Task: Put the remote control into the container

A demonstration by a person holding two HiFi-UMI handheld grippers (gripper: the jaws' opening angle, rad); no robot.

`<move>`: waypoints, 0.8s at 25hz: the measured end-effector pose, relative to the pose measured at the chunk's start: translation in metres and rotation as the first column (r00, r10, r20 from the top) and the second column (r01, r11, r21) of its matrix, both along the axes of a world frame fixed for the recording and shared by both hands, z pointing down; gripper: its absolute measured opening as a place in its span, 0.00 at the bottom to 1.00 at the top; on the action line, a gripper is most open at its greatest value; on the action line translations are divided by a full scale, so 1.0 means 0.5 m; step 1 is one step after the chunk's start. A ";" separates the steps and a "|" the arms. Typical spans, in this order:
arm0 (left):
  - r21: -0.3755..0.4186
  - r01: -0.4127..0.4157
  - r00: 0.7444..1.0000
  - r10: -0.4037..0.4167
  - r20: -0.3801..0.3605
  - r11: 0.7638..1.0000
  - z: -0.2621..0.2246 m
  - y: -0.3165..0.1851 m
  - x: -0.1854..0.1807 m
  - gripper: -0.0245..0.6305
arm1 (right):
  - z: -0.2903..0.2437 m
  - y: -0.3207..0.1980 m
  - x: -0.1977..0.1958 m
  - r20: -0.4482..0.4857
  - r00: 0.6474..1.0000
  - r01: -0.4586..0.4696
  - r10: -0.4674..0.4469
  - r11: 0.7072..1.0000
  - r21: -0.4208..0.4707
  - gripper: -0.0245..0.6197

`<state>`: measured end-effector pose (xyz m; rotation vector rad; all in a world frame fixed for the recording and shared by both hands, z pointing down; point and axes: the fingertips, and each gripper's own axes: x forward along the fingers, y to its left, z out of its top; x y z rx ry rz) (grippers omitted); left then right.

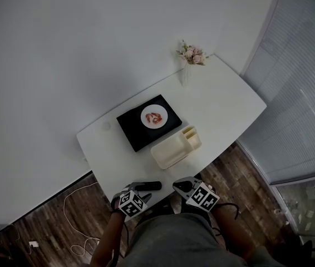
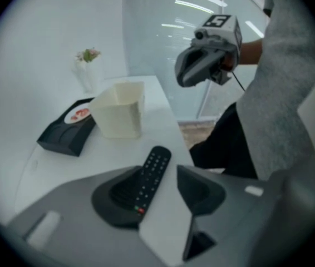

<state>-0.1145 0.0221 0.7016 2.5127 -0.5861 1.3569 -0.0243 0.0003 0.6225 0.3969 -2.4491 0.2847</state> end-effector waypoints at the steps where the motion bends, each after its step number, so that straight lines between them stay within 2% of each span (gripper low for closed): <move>1: -0.011 -0.014 1.000 0.015 0.011 1.000 0.009 0.000 0.000 0.36 | 0.004 0.002 0.004 -0.003 1.000 -0.005 0.005 1.000 -0.005 0.06; 3: -0.014 -0.042 0.999 0.042 0.031 0.999 0.022 -0.008 0.000 0.41 | 0.012 0.006 0.013 -0.005 1.000 -0.019 0.019 1.000 -0.017 0.06; 6: 0.002 -0.097 0.992 0.097 0.075 0.995 0.033 -0.024 0.001 0.41 | 0.021 0.013 0.027 -0.011 0.999 -0.035 0.035 0.999 -0.032 0.06; 11: -0.023 -0.259 0.949 0.259 0.178 0.966 0.064 -0.015 -0.001 0.41 | 0.025 0.012 0.039 -0.012 0.998 -0.063 0.062 0.997 -0.039 0.06; 20: -0.080 -0.335 0.910 0.344 0.230 0.939 0.102 -0.011 -0.005 0.41 | 0.032 -0.003 0.029 -0.017 0.998 -0.055 0.054 0.998 -0.042 0.06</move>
